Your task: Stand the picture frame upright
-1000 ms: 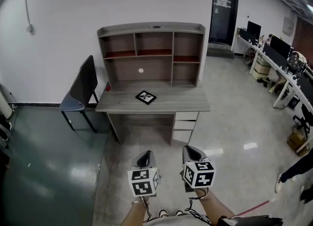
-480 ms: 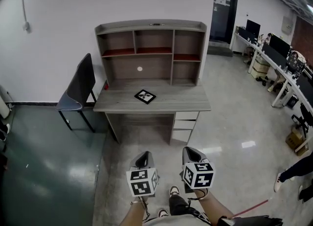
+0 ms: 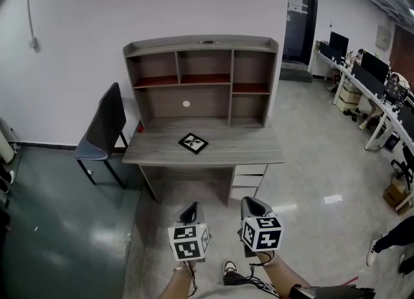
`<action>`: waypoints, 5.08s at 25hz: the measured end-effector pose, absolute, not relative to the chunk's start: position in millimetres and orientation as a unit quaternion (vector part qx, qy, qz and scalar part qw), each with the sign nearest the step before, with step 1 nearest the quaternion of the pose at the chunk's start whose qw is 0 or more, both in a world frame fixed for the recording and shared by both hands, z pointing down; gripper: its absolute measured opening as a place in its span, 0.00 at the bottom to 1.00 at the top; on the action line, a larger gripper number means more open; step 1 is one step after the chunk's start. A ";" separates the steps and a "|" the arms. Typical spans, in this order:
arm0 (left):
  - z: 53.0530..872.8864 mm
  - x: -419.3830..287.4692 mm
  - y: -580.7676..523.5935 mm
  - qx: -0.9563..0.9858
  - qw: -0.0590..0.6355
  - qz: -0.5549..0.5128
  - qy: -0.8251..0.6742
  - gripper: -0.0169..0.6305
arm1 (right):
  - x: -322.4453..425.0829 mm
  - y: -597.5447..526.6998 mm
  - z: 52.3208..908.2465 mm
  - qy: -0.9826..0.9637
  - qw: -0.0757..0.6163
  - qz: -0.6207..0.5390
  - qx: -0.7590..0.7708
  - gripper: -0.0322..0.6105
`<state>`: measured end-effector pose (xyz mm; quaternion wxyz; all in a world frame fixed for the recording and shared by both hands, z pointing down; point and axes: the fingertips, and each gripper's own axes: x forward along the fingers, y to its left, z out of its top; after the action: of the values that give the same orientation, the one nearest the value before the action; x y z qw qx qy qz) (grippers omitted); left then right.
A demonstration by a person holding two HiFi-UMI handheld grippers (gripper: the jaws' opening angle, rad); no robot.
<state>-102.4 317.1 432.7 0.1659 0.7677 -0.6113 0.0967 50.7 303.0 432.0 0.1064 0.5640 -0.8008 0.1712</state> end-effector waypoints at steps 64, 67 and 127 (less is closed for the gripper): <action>453.7 -134.2 -58.6 0.704 0.190 0.098 -0.678 0.05 | 37.4 -92.3 467.7 -0.833 0.153 0.194 0.495 0.10; 453.2 -142.2 -77.6 0.703 0.190 0.098 -0.678 0.05 | 30.1 -111.4 466.3 -0.833 0.153 0.194 0.495 0.10; 555.0 -231.6 -174.8 0.549 0.314 0.117 -0.766 0.05 | -90.7 -281.5 560.5 -0.881 0.260 0.220 0.328 0.10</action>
<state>-231.6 -174.8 555.0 0.3138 0.5487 -0.7660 0.1171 -90.7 -281.5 560.5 0.2596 0.3276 -0.8813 0.2204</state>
